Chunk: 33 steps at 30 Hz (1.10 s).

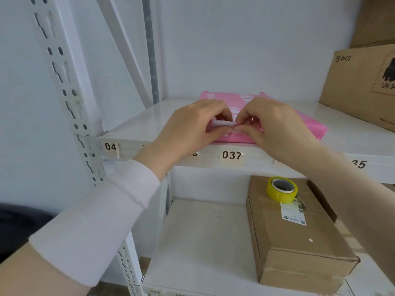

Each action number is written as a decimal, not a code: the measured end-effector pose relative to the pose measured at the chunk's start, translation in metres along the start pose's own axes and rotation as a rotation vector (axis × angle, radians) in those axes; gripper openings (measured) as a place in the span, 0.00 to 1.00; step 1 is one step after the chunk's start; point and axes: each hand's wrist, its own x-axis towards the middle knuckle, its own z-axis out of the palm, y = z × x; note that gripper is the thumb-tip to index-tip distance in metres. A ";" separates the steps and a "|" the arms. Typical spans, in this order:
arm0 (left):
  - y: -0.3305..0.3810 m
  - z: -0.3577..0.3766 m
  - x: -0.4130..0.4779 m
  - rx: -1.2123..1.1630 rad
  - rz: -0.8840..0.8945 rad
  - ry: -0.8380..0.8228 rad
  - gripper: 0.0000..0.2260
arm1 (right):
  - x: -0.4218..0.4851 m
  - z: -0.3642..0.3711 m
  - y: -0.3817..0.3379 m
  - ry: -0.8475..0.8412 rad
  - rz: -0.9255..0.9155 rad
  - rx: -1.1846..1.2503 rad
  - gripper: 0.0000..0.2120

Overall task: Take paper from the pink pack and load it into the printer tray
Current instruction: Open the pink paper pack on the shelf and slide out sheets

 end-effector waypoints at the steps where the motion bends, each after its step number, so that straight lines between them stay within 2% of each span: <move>1: -0.001 0.002 0.001 -0.019 -0.015 0.005 0.07 | 0.001 0.000 0.000 -0.011 0.005 -0.006 0.04; 11: -0.003 0.004 0.003 -0.021 -0.042 -0.036 0.05 | 0.005 0.004 0.000 -0.024 0.015 -0.007 0.04; 18: -0.003 0.003 0.003 0.031 -0.060 -0.063 0.07 | 0.002 0.005 -0.003 0.055 0.012 0.009 0.03; 23: -0.001 0.004 0.003 0.028 -0.104 -0.055 0.07 | 0.005 -0.006 -0.005 -0.015 0.067 0.069 0.03; 26: -0.001 0.000 0.002 0.008 -0.105 -0.067 0.06 | -0.002 -0.015 0.001 -0.062 0.028 0.124 0.07; 30: 0.000 -0.001 0.001 -0.006 -0.092 -0.070 0.06 | -0.026 -0.020 0.024 0.083 -0.013 -0.001 0.14; 33: 0.004 0.002 0.001 0.019 -0.050 -0.024 0.05 | -0.040 -0.011 0.037 0.240 -0.087 -0.179 0.09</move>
